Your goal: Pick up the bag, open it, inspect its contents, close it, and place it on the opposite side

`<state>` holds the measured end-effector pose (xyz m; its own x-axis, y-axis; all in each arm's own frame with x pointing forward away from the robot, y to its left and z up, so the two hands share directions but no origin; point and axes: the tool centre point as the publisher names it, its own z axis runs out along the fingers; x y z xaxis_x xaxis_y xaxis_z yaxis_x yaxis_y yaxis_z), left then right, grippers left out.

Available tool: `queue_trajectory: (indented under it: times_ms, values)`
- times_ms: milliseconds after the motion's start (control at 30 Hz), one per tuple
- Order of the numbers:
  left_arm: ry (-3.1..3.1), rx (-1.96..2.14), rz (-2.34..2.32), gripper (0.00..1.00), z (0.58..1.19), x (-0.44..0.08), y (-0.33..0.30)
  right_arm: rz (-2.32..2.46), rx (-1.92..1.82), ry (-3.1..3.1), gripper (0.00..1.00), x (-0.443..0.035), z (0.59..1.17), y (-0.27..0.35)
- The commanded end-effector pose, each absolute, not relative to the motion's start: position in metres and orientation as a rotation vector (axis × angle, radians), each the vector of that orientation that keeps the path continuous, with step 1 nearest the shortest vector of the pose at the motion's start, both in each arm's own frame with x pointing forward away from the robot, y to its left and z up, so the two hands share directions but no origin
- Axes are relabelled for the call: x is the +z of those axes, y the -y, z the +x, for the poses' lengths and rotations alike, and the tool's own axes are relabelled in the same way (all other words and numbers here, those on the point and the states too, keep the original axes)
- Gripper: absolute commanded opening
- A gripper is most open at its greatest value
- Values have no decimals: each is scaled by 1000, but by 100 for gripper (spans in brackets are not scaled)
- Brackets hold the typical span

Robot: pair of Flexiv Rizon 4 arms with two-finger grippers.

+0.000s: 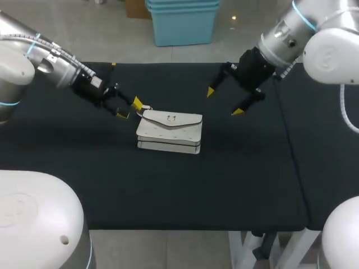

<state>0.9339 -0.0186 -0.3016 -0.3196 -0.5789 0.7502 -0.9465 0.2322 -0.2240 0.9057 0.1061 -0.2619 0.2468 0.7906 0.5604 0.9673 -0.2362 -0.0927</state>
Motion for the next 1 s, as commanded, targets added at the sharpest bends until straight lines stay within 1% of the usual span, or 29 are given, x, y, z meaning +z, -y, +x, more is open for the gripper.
queue_trajectory:
  times_ms: [33,333,600,767,1000]
  values:
    - [1716,872,1615,100,931,-305,18,-2136,-752,1561,100,-266,899,-104]
    - [1716,872,1615,100,931,-305,18,-2162,-747,1544,100,-267,899,-107]
    - [1398,985,1772,100,944,-322,13,-2215,-793,1295,100,-287,910,-119]
    - [1338,971,1715,100,957,-337,14,-2155,-820,1281,100,-299,920,-130]
    - [1344,918,1678,100,964,-339,20,-2075,-780,1236,100,-311,936,-139]
